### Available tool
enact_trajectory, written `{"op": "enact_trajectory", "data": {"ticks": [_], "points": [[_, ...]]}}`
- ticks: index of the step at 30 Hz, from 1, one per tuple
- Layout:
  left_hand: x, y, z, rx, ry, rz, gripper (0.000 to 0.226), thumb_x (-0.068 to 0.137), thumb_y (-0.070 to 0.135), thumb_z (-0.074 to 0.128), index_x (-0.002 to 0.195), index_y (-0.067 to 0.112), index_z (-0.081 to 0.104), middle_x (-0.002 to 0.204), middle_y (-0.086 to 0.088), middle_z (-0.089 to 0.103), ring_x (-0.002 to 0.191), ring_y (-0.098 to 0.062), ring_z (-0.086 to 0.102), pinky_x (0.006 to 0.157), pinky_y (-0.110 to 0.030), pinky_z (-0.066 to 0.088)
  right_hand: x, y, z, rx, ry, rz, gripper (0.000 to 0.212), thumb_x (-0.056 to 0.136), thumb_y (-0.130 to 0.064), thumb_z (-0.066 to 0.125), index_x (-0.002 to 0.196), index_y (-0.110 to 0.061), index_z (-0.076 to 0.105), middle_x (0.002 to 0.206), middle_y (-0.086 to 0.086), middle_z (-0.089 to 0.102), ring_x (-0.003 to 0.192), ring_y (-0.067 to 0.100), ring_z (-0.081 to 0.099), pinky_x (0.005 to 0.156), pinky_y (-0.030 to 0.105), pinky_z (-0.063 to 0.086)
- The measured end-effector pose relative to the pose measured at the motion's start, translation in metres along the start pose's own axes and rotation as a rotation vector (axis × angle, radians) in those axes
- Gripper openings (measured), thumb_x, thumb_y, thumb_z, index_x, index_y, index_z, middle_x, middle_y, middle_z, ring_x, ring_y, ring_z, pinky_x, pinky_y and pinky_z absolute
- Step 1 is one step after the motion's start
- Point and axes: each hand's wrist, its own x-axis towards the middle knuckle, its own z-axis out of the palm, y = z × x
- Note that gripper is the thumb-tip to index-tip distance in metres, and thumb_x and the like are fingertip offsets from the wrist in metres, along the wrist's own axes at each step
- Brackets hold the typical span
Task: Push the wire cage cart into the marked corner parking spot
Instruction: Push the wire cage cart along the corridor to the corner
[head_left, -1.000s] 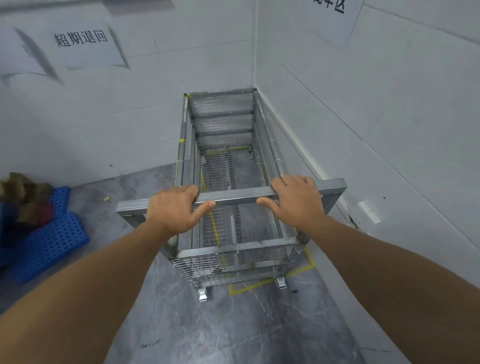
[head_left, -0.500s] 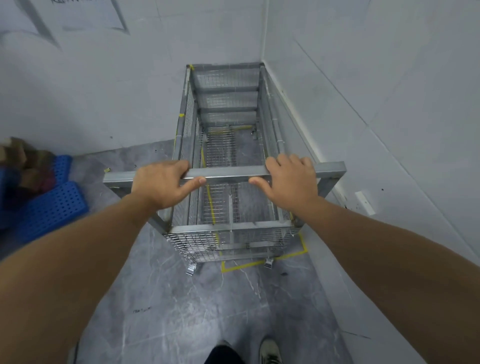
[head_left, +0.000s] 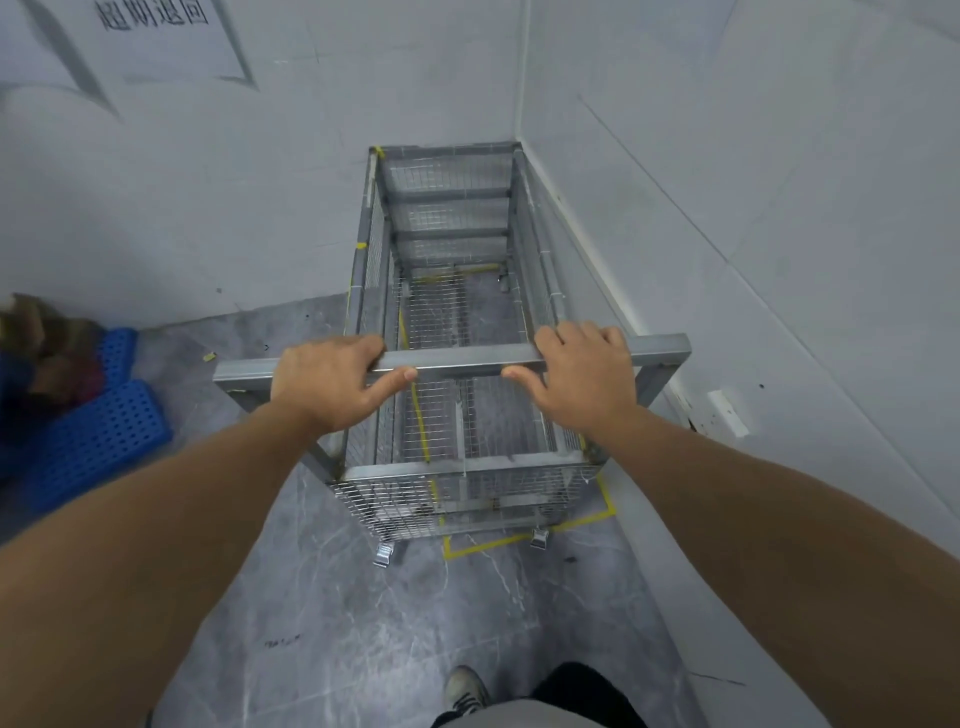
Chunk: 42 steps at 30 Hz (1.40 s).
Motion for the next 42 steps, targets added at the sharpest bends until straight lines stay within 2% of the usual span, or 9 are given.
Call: {"op": "enact_trajectory", "data": {"ticks": [7, 15, 19, 25, 28, 34, 38, 42], "points": [[-0.007, -0.014, -0.002, -0.018, -0.001, -0.011, 0.069, 0.083, 0.084, 0.011, 0.078, 0.025, 0.046, 0.062, 0.004, 0.053, 0.053, -0.018, 0.051, 0.05, -0.027, 0.036, -0.001, -0.016, -0.006, 0.038, 0.035, -0.006, 0.063, 0.091, -0.071, 0.034, 0.096, -0.013, 0.059, 0.086, 0.008, 0.062, 0.079, 0.028, 0.056, 0.075, 0.042, 0.04], [-0.006, -0.011, -0.004, -0.013, 0.012, 0.015, 0.062, 0.085, 0.082, 0.015, 0.073, 0.027, 0.042, 0.059, 0.007, 0.049, 0.051, -0.017, 0.048, 0.047, -0.022, 0.022, 0.0, -0.015, -0.005, 0.016, 0.033, -0.007, 0.061, 0.091, -0.071, 0.035, 0.096, -0.015, 0.057, 0.087, 0.008, 0.062, 0.078, 0.028, 0.055, 0.074, 0.041, 0.039], [-0.006, -0.011, -0.003, -0.019, 0.015, 0.008, 0.062, 0.086, 0.082, 0.015, 0.075, 0.027, 0.041, 0.059, 0.007, 0.049, 0.052, -0.018, 0.05, 0.048, -0.024, 0.029, 0.0, -0.015, -0.004, -0.001, 0.034, 0.0, 0.062, 0.092, -0.072, 0.034, 0.096, -0.014, 0.057, 0.086, 0.008, 0.061, 0.076, 0.028, 0.054, 0.073, 0.042, 0.039], [-0.008, -0.009, -0.003, -0.009, 0.035, -0.01, 0.06, 0.086, 0.081, 0.016, 0.076, 0.027, 0.04, 0.057, 0.006, 0.049, 0.049, -0.017, 0.047, 0.046, -0.023, 0.029, -0.001, -0.015, -0.001, -0.011, 0.04, 0.001, 0.063, 0.092, -0.072, 0.031, 0.095, -0.015, 0.056, 0.084, 0.007, 0.06, 0.076, 0.028, 0.053, 0.073, 0.041, 0.038], [-0.009, -0.01, -0.002, 0.005, 0.039, -0.015, 0.061, 0.086, 0.081, 0.017, 0.076, 0.026, 0.042, 0.058, 0.006, 0.049, 0.048, -0.017, 0.047, 0.045, -0.024, 0.033, -0.001, -0.015, -0.001, -0.008, 0.053, -0.003, 0.063, 0.092, -0.072, 0.03, 0.094, -0.015, 0.057, 0.083, 0.006, 0.059, 0.075, 0.027, 0.053, 0.072, 0.04, 0.037], [-0.011, -0.009, -0.003, 0.025, 0.08, 0.013, 0.056, 0.089, 0.077, 0.024, 0.071, 0.026, 0.042, 0.055, 0.008, 0.045, 0.045, -0.014, 0.043, 0.045, -0.02, 0.021, -0.002, -0.017, -0.002, -0.011, 0.073, -0.002, 0.058, 0.092, -0.07, 0.036, 0.088, -0.016, 0.057, 0.08, 0.004, 0.058, 0.071, 0.025, 0.052, 0.07, 0.039, 0.038], [-0.01, -0.009, -0.003, 0.035, 0.103, 0.012, 0.055, 0.089, 0.076, 0.025, 0.07, 0.027, 0.04, 0.055, 0.008, 0.046, 0.045, -0.013, 0.042, 0.045, -0.021, 0.018, -0.002, -0.017, 0.0, 0.007, 0.092, 0.009, 0.056, 0.092, -0.071, 0.038, 0.089, -0.018, 0.057, 0.079, 0.002, 0.058, 0.072, 0.024, 0.053, 0.069, 0.038, 0.038], [-0.01, -0.007, -0.003, 0.027, 0.091, 0.017, 0.055, 0.089, 0.076, 0.022, 0.069, 0.027, 0.038, 0.055, 0.008, 0.046, 0.045, -0.014, 0.043, 0.045, -0.023, 0.024, -0.003, -0.016, 0.001, 0.023, 0.073, 0.011, 0.057, 0.092, -0.072, 0.035, 0.09, -0.019, 0.056, 0.082, 0.001, 0.059, 0.075, 0.023, 0.054, 0.071, 0.039, 0.038]]}}
